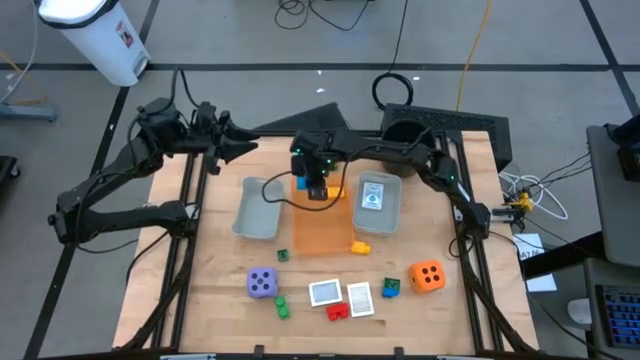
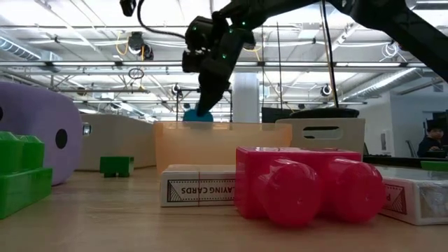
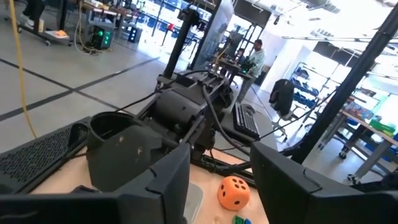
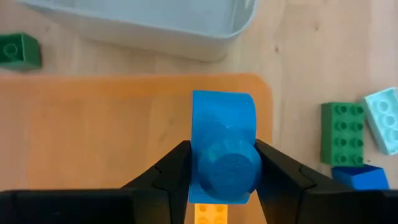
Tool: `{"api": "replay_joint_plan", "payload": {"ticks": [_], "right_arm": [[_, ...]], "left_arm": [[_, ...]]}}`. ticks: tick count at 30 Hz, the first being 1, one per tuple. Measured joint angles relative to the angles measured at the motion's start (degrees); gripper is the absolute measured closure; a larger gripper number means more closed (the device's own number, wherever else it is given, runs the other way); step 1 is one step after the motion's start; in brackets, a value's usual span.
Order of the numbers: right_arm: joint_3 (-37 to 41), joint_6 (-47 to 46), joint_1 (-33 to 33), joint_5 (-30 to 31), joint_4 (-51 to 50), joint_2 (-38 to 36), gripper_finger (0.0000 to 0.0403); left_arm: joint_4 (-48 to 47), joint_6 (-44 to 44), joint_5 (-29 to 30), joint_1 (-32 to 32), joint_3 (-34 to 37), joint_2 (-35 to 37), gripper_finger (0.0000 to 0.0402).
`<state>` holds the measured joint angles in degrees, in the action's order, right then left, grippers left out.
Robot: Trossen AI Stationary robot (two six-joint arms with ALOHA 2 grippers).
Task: Pick & Place Toys
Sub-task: Put the blue game piece into the orange bin
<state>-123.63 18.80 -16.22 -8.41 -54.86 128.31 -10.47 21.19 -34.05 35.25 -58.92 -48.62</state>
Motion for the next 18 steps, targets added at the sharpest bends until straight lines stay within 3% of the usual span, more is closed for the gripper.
{"api": "replay_joint_plan", "payload": {"ticks": [5, 18], "right_arm": [[0.0, 3.5, 0.6, 4.2, -1.0, 1.3, 0.0264], [8.2, 4.3, 0.6, 4.0, 2.1, 1.3, 0.0264]], "left_arm": [[-0.4, -0.1, 0.0, 0.1, 0.0, 0.0, 0.0218], [-0.5, -0.8, 0.0, 0.1, 0.0, -0.1, 0.0228]]}}
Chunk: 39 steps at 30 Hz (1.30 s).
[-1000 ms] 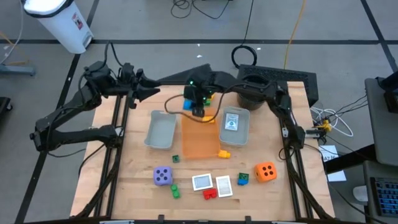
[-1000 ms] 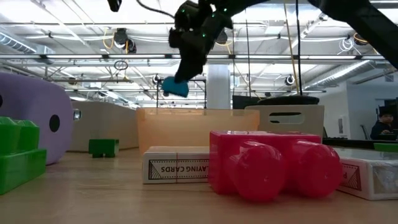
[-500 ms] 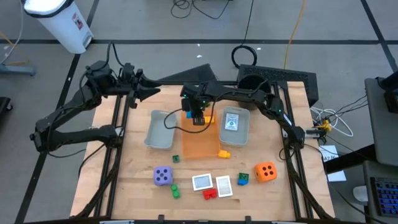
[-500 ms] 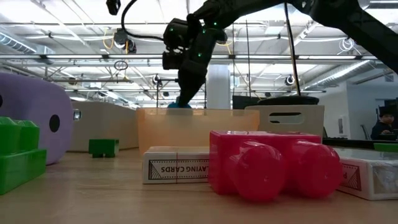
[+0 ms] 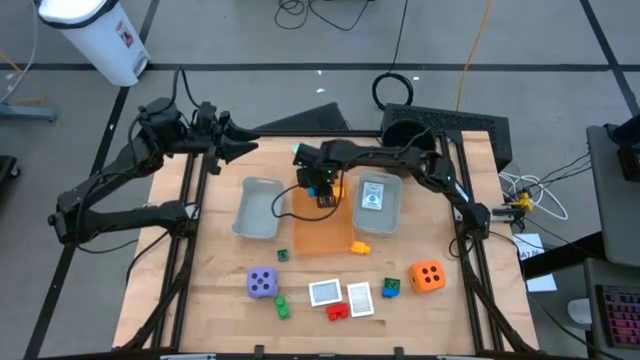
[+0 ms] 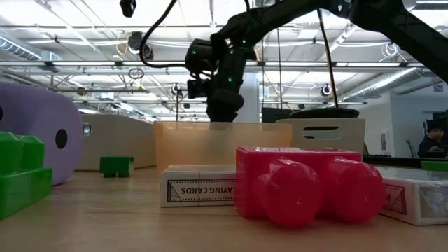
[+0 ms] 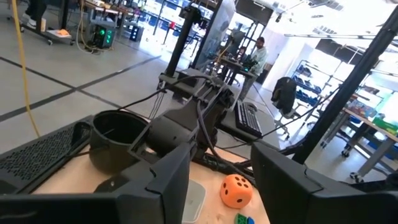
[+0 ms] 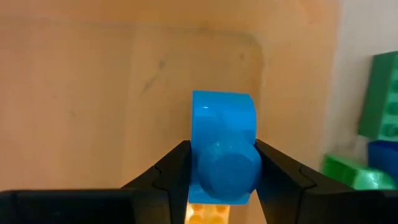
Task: Pick & Place Toys
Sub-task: Put the blue game piece into the orange bin
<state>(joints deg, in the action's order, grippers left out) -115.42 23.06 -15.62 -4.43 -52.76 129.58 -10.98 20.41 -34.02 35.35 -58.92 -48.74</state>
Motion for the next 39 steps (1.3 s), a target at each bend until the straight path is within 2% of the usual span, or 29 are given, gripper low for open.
{"api": "replay_joint_plan", "payload": {"ticks": [8, 16, 27, 39], "right_arm": [[1.3, -2.5, 0.3, -0.1, 5.4, -0.1, 0.0264], [1.3, -0.6, 0.1, -0.1, 5.4, -0.6, 0.0264], [1.3, -0.5, -0.4, -0.1, 7.4, -0.1, 0.0264], [1.3, 1.1, -0.4, -0.1, 7.6, -0.1, 0.0251]], "left_arm": [[0.0, -0.4, 0.0, 0.0, 0.0, 0.0, 0.0232], [0.0, -0.4, 0.0, 0.4, 0.0, 0.0, 0.0222], [-1.3, -0.4, 0.0, 2.0, 0.0, 0.0, 0.0234], [-1.3, -0.8, 0.0, 2.3, 0.0, 0.0, 0.0218]]}}
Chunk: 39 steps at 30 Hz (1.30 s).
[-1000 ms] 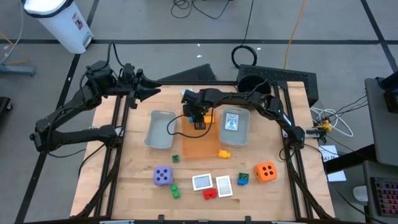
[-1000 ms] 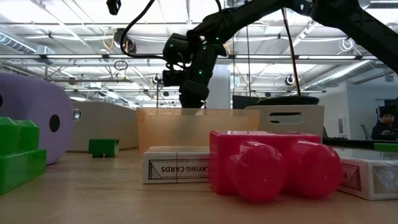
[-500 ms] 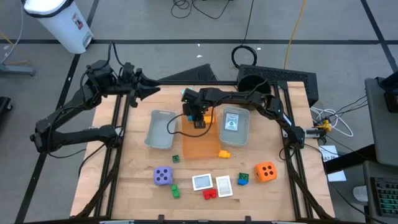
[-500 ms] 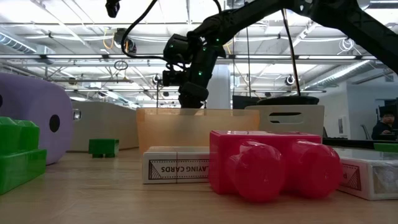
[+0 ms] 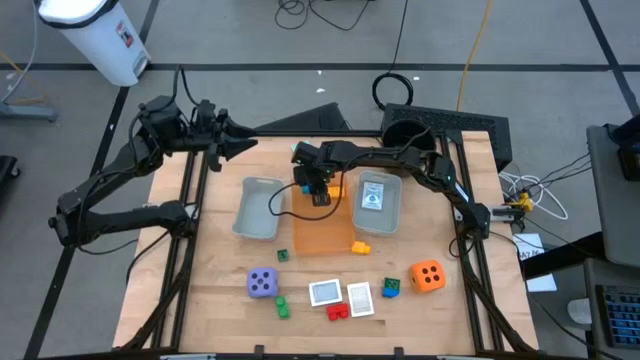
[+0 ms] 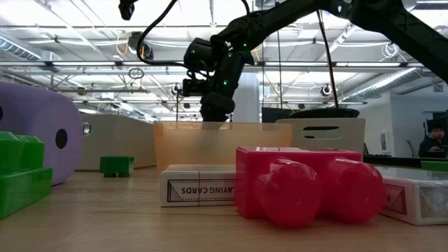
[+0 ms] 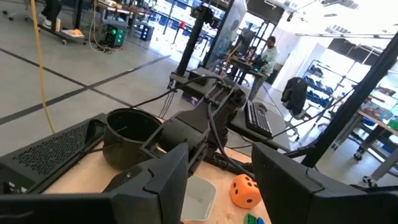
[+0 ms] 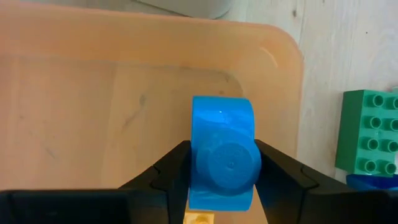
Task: Pick & Place Toys
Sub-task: Put the blue game piece into the orange bin, then put the yellow game piece into the orange bin
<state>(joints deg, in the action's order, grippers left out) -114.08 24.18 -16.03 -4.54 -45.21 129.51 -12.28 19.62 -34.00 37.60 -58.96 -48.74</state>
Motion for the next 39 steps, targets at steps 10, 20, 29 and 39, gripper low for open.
{"api": "replay_joint_plan", "payload": {"ticks": [10, 20, 29, 39], "right_arm": [[0.0, 1.0, 0.0, 0.0, 0.7, 0.0, 0.0232], [0.0, 0.4, 0.0, 0.4, 0.5, -0.4, 0.0230], [-0.1, -6.2, 0.0, 0.3, 2.3, -4.1, 0.0229], [-0.1, -21.0, -0.1, 0.0, 11.8, -11.7, 0.0229]], "left_arm": [[0.0, 0.0, 0.0, 0.0, 0.0, 0.0, 0.0233], [0.0, 0.1, 0.0, 0.0, 0.0, 0.0, 0.0219], [0.0, -2.6, 0.1, 0.0, 0.0, 0.0, 0.0202], [0.1, -3.0, 1.1, 0.0, 0.0, 0.0, 0.0204]]}}
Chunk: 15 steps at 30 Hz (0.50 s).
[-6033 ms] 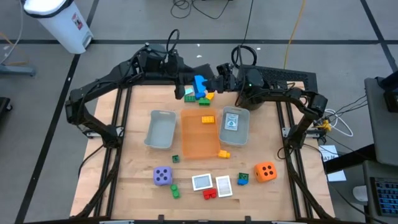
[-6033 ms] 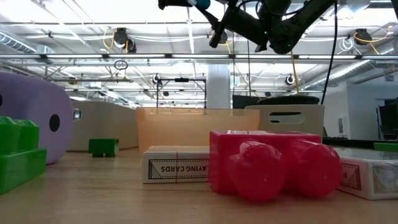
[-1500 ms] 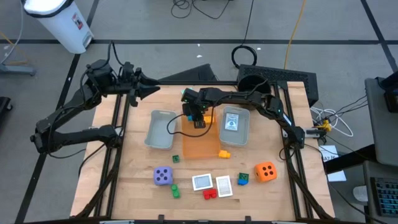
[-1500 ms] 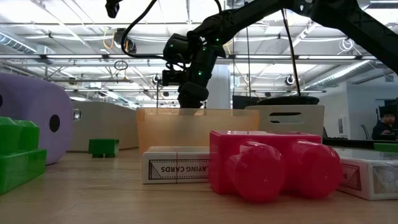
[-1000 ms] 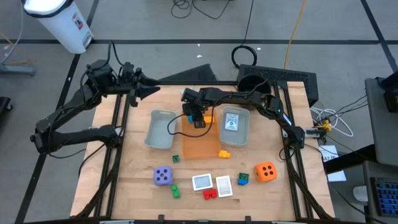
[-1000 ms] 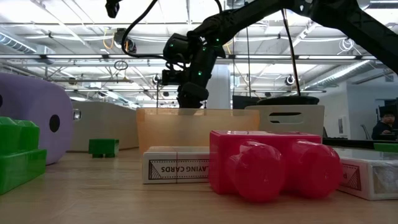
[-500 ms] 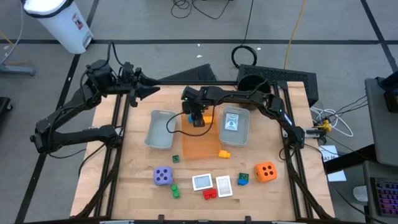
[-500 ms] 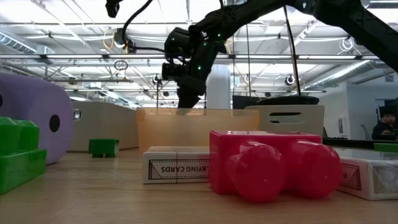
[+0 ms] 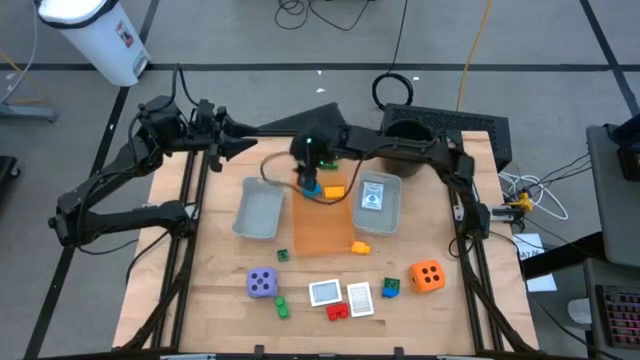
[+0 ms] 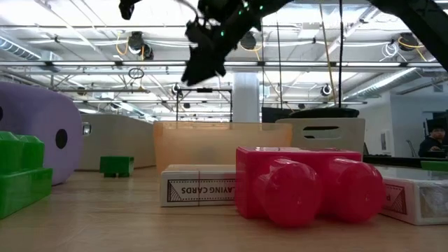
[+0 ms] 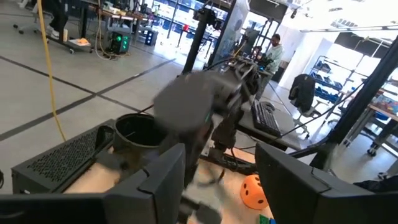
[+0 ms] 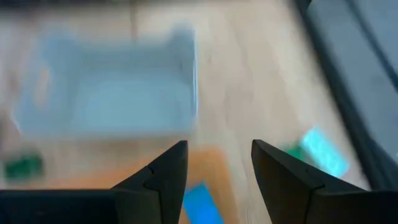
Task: Pick & Place Toys
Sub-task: Put the yellow game piece into the orange bin
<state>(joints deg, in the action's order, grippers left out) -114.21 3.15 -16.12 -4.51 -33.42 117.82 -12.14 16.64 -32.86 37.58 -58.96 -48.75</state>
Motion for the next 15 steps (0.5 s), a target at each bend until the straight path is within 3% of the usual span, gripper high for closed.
{"api": "replay_joint_plan", "payload": {"ticks": [8, 15], "right_arm": [[0.1, -4.2, 0.0, 0.0, 13.3, -5.1, 0.0229], [0.1, -7.1, 0.0, -0.1, 13.0, -6.9, 0.0229]], "left_arm": [[-0.5, -0.6, 0.5, 0.0, 0.0, 0.0, 0.0223], [0.7, -0.7, 5.4, 0.0, 6.8, -0.4, 0.0231]]}}
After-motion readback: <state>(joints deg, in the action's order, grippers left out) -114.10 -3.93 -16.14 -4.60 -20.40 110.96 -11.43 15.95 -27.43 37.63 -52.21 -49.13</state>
